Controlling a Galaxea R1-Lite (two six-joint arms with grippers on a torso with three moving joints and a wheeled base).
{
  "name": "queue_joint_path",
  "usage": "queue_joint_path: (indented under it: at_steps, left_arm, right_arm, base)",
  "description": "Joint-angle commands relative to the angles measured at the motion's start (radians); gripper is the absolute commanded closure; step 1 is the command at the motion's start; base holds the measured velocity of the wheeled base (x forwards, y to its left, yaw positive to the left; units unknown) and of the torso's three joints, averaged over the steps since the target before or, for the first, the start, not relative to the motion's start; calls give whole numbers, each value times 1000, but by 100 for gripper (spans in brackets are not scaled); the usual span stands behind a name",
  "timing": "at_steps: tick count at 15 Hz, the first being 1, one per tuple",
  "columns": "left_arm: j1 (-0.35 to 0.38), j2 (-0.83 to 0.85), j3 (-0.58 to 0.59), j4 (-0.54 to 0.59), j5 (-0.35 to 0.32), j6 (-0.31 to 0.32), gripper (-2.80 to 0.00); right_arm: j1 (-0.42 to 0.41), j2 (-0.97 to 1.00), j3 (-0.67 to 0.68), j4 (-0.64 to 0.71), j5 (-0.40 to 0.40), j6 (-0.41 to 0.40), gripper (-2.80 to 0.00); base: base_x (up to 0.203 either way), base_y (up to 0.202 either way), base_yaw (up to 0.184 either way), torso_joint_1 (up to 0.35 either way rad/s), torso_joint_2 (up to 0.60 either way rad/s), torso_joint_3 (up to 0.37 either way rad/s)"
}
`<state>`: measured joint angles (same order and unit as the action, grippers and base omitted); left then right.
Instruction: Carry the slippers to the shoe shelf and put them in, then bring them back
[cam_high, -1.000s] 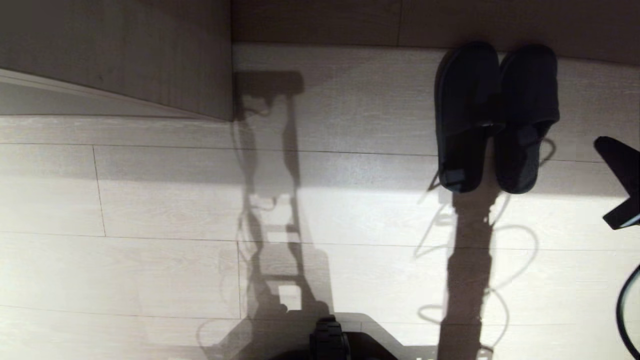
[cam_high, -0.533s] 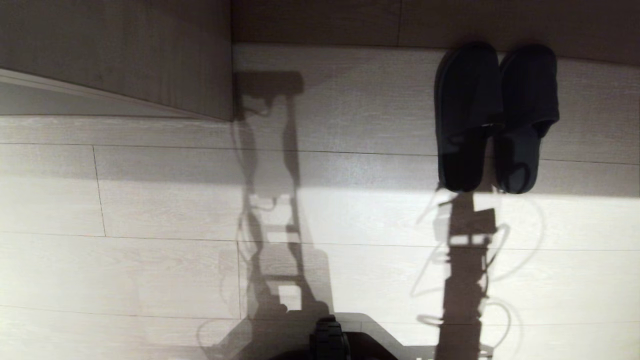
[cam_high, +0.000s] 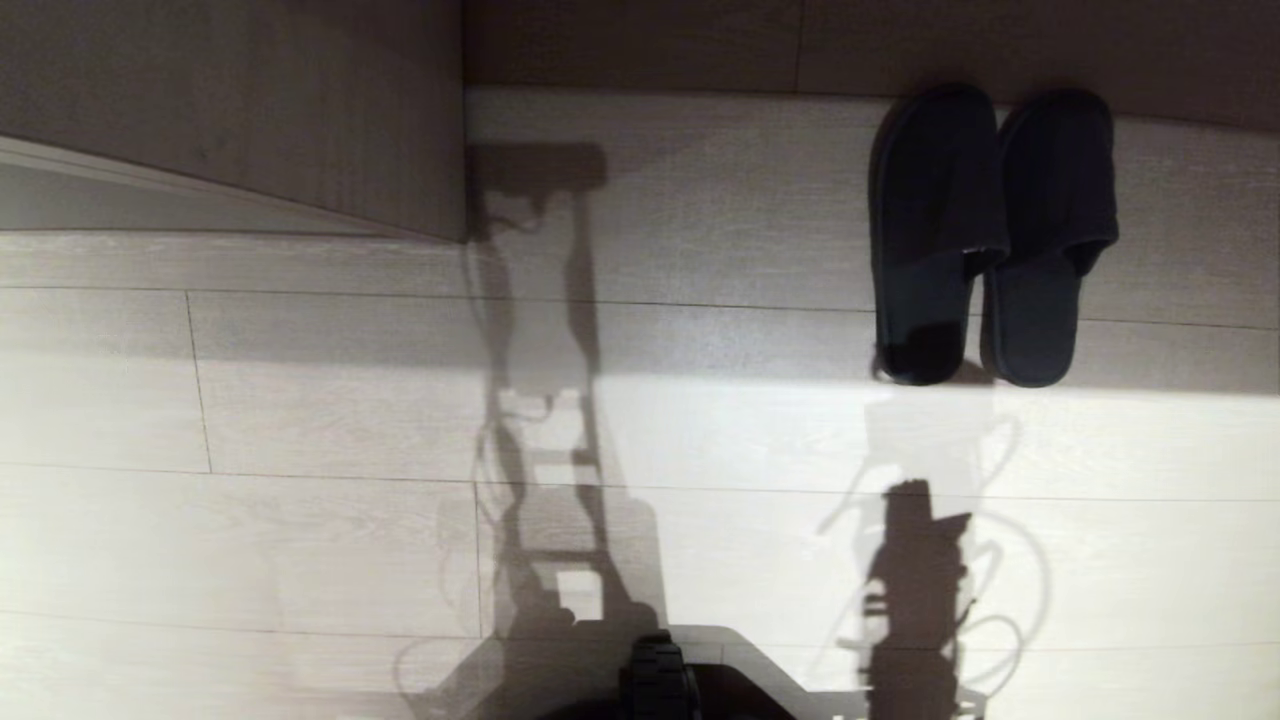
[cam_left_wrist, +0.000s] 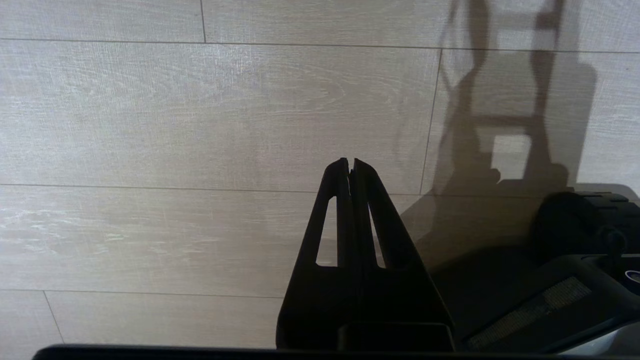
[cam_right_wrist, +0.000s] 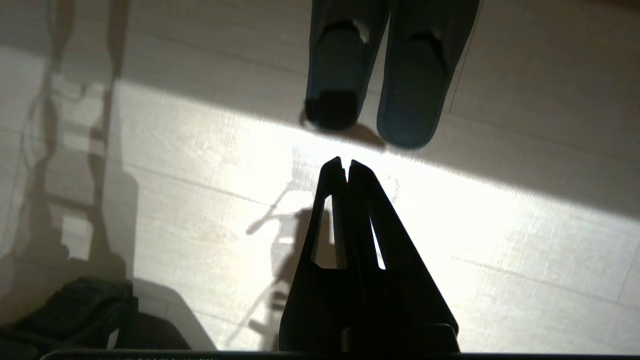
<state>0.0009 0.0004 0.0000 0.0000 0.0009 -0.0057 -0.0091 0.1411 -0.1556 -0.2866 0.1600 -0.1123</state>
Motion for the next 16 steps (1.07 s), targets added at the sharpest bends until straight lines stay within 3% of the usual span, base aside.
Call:
queue_joint_path:
  at_steps: [1,4,6,8,16]
  left_arm:
    - [0,0,0,0,1,0,0]
    - [1,0,2,0,1,0,0]
    - [1,0,0,0,0,-2,0]
    - [1,0,1,0,1,0,0]
    - [0,0,0,0,1,-5,0]
  right_arm:
    - [0,-78,64,0,-1,-1,0]
    - [1,-139,155,78,-41,1,0]
    - [0,-140,155,228,-146,2,0]
    - [1,-140,156,289,-153,30,0]
    - [1,-143,157,290,-158,103,0]
  base:
    - [0,0,0,0,0,0]
    - [0,0,0,0,0,0]
    - [0,0,0,0,0,0]
    - [0,0,0,0,0,0]
    - [0,0,0,3,2,139]
